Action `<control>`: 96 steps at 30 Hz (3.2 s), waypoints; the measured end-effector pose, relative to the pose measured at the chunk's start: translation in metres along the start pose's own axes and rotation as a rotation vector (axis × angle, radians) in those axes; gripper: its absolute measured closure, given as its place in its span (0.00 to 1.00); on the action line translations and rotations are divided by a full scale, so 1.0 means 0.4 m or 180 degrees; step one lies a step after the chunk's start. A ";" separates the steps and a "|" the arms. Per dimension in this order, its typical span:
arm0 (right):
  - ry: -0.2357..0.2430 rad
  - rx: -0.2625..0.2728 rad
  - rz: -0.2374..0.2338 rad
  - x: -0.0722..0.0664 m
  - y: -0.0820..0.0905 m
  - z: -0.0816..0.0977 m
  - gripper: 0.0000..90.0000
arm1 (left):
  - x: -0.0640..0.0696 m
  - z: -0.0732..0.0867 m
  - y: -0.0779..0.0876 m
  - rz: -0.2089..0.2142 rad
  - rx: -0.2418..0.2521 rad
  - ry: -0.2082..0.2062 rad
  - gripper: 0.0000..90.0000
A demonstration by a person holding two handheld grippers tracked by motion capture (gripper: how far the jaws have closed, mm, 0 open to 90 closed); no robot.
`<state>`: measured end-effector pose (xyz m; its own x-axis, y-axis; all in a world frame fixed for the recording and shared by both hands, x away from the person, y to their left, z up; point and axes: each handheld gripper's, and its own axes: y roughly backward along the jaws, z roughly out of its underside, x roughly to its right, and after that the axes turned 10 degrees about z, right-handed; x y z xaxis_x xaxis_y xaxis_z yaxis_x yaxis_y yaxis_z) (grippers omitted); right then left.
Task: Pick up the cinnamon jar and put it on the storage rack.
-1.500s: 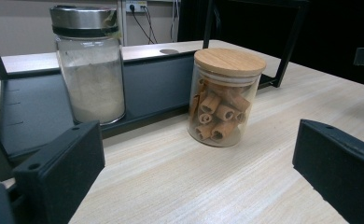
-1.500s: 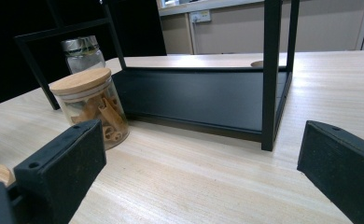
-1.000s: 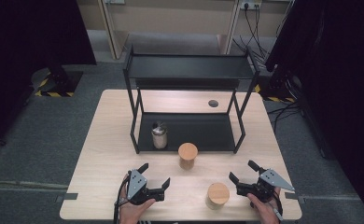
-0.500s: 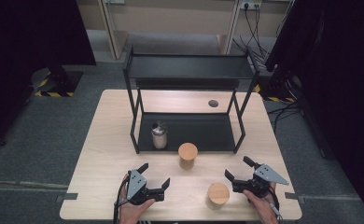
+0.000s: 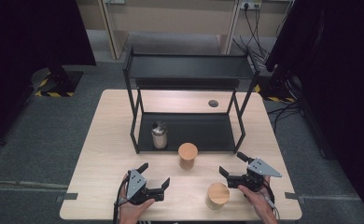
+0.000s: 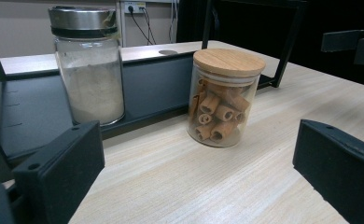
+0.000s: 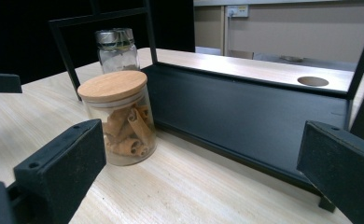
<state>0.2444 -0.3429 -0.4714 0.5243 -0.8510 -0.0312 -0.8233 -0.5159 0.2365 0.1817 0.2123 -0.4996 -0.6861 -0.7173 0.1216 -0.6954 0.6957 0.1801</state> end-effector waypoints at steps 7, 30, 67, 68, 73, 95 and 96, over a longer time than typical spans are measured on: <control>0.0087 -0.0035 -0.0076 0.001 -0.022 -0.024 0.02 | -0.001 0.000 0.001 -0.0004 0.0005 0.0006 0.01; 0.0312 -0.0210 -0.0417 -0.023 -0.125 -0.099 0.02 | -0.003 0.001 0.002 -0.0001 0.0011 0.0014 0.01; 0.0537 -0.0494 -0.0703 -0.071 -0.248 -0.164 0.02 | -0.007 0.001 0.009 -0.0026 0.0056 0.0032 0.01; 0.0544 -0.0504 -0.0703 -0.072 -0.251 -0.164 0.02 | -0.007 0.000 0.009 -0.0024 0.0058 0.0031 0.01; 0.0577 -0.0570 -0.0733 -0.078 -0.270 -0.170 0.02 | -0.007 0.001 0.010 -0.0024 0.0064 0.0032 0.01; 0.0703 -0.0794 -0.0805 -0.091 -0.324 -0.187 0.06 | -0.008 0.001 0.010 -0.0023 0.0071 0.0040 0.01; 0.0708 -0.0804 -0.0807 -0.091 -0.326 -0.188 0.07 | -0.008 0.001 0.010 -0.0023 0.0072 0.0043 0.01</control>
<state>0.3488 -0.2371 -0.4282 0.7603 -0.6439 0.0850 -0.5976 -0.6423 0.4799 0.1812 0.2174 -0.4997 -0.6782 -0.7227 0.1335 -0.7051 0.6911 0.1589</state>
